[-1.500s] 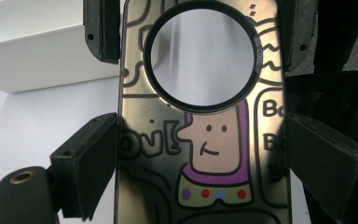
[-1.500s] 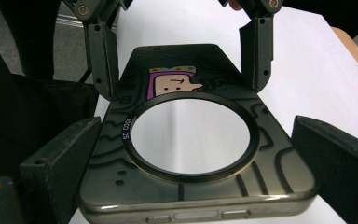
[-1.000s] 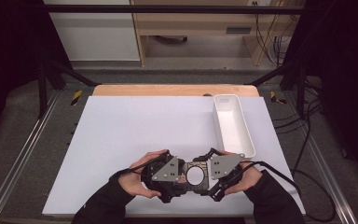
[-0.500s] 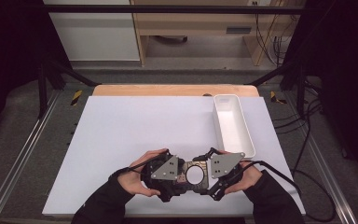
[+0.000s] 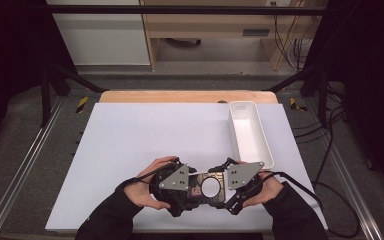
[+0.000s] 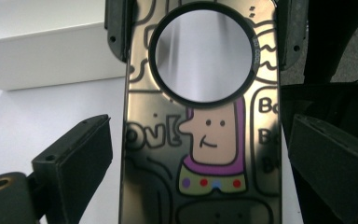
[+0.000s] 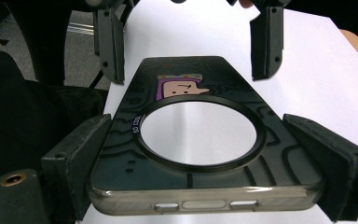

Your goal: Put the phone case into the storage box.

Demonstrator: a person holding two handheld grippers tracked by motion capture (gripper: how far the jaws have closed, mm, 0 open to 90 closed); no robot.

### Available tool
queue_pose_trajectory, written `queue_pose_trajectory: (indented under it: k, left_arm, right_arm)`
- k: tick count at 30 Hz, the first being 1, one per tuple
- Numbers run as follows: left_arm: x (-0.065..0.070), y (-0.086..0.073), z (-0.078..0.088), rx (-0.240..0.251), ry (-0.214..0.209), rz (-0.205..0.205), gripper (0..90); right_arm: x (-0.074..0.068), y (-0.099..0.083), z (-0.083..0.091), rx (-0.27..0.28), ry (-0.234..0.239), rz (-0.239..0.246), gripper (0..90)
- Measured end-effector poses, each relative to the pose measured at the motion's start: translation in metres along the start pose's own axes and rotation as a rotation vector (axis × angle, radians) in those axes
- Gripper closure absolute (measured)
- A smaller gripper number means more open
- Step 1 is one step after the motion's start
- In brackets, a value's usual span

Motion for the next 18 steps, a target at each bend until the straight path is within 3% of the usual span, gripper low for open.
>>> queue_pose_trajectory:
  k: [11,18]
  left_arm:
    - [-0.008,-0.014,0.008,-0.041,0.005,0.077,3.2]
    - [-0.008,-0.023,0.004,-0.094,-0.025,0.109,3.0]
  right_arm:
    - [0.002,-0.001,0.013,-0.035,-0.003,-0.038,12.0]
    - [0.003,-0.001,0.023,-0.078,0.026,-0.084,11.9]
Point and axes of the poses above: each handheld gripper's, and its own axes: z roughly backward along the jaws, y roughly out of its top, x roughly to its right, the point moved 7 cm from there along -z, roughly forward along the jaws, and after that the axes turned 14 degrees about y, right-handed, at the moved point
